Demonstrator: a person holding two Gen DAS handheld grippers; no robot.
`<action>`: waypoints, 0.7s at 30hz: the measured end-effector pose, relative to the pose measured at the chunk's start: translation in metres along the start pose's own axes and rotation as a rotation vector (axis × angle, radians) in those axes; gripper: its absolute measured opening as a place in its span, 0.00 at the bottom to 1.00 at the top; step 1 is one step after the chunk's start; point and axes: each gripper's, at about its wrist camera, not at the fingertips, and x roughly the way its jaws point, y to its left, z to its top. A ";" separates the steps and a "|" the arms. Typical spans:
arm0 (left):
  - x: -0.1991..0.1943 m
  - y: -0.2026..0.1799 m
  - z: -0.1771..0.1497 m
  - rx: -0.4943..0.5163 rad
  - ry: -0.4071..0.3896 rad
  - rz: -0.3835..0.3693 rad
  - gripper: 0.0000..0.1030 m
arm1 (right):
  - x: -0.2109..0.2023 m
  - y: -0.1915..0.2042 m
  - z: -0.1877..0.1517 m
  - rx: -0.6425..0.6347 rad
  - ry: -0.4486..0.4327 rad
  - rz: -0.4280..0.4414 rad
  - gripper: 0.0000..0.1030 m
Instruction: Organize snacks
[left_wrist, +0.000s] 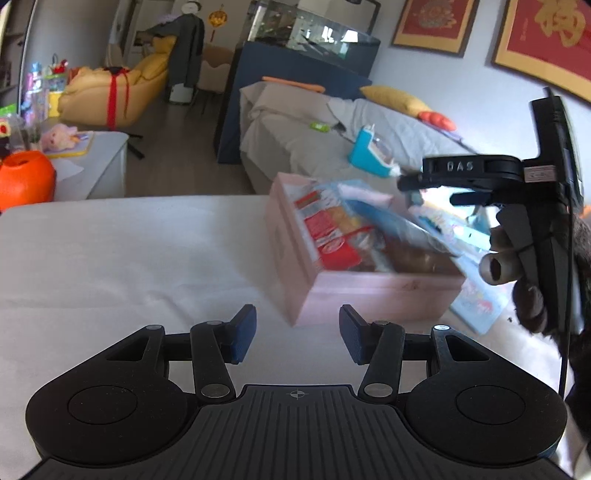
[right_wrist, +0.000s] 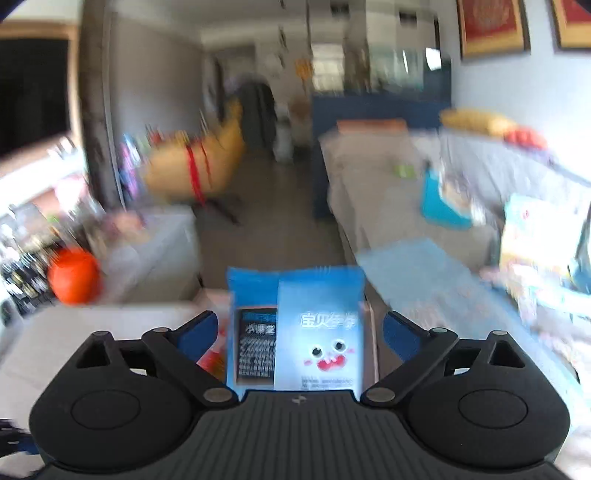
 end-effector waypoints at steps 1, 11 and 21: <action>-0.002 0.000 -0.005 0.013 0.006 0.006 0.53 | 0.007 -0.005 -0.003 0.015 0.049 -0.009 0.91; -0.009 -0.013 -0.063 0.129 0.039 0.136 0.53 | -0.071 0.009 -0.123 0.048 0.029 0.080 0.91; 0.000 -0.019 -0.070 0.119 0.025 0.174 0.57 | -0.056 0.036 -0.176 0.009 0.172 0.030 0.92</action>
